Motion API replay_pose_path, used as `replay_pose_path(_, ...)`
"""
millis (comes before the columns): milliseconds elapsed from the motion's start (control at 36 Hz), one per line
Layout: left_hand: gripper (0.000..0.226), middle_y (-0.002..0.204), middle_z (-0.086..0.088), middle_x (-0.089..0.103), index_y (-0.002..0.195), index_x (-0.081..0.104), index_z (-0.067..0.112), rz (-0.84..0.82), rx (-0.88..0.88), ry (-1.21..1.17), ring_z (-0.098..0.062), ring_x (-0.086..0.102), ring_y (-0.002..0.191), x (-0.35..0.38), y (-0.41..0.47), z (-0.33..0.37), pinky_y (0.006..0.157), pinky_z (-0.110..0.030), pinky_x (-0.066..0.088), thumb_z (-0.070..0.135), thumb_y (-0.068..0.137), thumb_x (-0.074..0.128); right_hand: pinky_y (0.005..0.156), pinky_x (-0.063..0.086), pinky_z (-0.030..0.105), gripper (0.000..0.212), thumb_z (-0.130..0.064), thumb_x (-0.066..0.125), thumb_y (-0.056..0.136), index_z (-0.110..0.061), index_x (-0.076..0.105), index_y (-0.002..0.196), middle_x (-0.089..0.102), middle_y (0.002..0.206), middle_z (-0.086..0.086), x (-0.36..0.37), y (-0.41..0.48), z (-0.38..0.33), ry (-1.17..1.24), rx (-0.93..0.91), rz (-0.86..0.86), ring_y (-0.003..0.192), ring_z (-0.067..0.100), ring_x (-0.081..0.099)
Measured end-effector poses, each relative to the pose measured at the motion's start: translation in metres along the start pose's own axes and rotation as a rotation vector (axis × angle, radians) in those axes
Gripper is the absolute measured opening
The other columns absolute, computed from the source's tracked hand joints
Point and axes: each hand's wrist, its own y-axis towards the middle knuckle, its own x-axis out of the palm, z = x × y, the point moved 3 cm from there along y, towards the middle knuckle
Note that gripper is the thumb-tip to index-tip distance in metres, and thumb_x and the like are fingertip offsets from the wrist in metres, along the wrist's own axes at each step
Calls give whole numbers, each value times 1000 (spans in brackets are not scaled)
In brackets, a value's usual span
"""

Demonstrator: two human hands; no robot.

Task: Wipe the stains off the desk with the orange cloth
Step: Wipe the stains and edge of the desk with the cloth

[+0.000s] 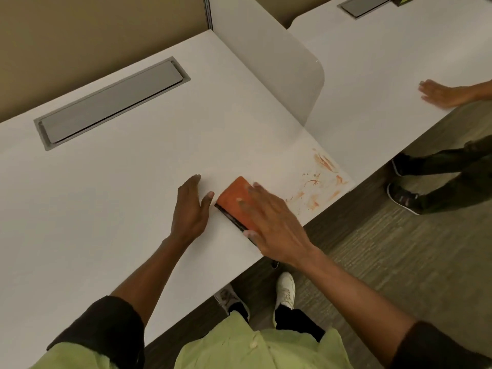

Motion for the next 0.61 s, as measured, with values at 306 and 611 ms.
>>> replay_pose_path(306,66,181,4,-1,172,15,16,-72,45,90,-11,-6,167,24,-18,-18,133,-31,1,44,115,33,130,12,50,69,-42,34,108,-25,2,167,-3,176,8,52,45,27,-188,107,-152,162,27,-7)
replay_pose_path(611,73,180,5,-16,172,2,16,-52,13,190,-10,-20,165,34,-27,-10,132,-33,0,45,114,35,130,14,52,86,-19,50,98,-19,-2,167,-3,175,11,61,-23,-13,-118,304,-67,162,30,-6)
